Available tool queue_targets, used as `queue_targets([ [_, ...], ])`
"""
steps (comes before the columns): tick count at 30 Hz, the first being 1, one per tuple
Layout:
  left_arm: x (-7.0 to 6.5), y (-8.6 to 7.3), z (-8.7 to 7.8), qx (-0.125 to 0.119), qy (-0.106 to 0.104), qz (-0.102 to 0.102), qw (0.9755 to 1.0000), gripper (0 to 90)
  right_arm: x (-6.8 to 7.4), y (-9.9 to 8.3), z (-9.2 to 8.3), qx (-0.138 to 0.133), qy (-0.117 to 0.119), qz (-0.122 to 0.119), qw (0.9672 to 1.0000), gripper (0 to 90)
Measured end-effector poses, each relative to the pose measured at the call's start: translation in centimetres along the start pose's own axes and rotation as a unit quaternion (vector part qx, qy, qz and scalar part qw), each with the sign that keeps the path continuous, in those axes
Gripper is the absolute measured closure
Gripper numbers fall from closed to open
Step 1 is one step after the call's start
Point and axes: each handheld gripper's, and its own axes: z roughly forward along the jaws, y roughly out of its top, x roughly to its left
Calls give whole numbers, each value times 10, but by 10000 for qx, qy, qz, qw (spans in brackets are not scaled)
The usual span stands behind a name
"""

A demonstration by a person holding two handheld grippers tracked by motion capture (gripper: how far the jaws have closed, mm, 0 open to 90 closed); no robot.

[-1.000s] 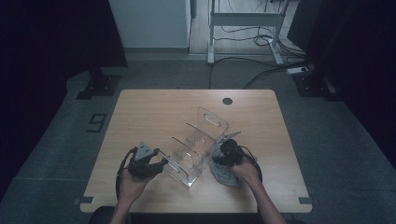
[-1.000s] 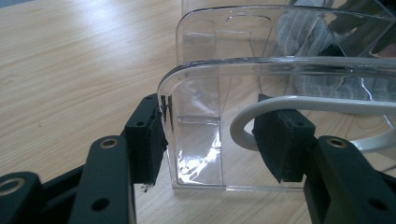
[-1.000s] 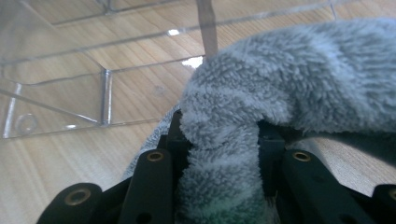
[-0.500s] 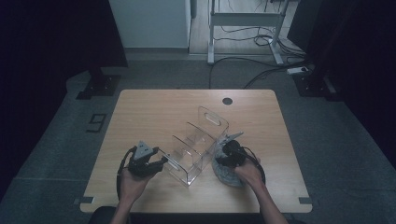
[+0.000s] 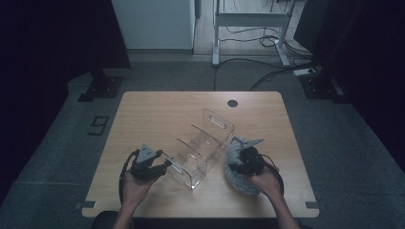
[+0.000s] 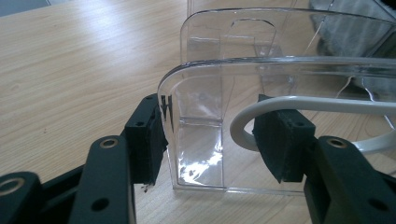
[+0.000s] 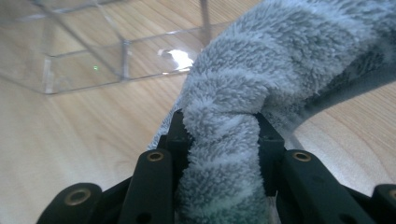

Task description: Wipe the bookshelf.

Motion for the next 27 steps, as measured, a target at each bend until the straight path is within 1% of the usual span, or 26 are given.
queue_targets([
  [3,0,0,0,-3,3,0,10000,449,6,-1,-5,-41,86,-41,9999,663],
  [7,0,0,0,1,9,-5,10000,449,15,-1,-6,-34,255,-137,9996,662],
  [9,0,0,0,5,6,-6,10000,449,19,1,-4,-40,361,-157,9992,662],
  [12,-1,0,0,10,13,-12,10000,449,26,4,-1,-30,482,-249,9985,661],
  [13,-1,0,0,19,9,-11,10000,449,29,5,0,-17,556,-279,9981,661],
  [14,-1,1,0,28,10,-5,10000,449,32,6,2,-4,595,-344,9976,660],
  [18,-3,1,0,48,9,2,10000,449,42,11,7,-12,712,-478,9963,660],
  [21,-4,2,0,54,5,13,10000,449,48,15,12,-66,774,-531,9956,659],
  [25,-5,2,0,73,1,9,10000,449,54,19,17,-98,785,-648,9948,655],
  [27,-6,3,0,97,-1,9,10000,449,58,21,19,-121,753,-733,9944,653],
])
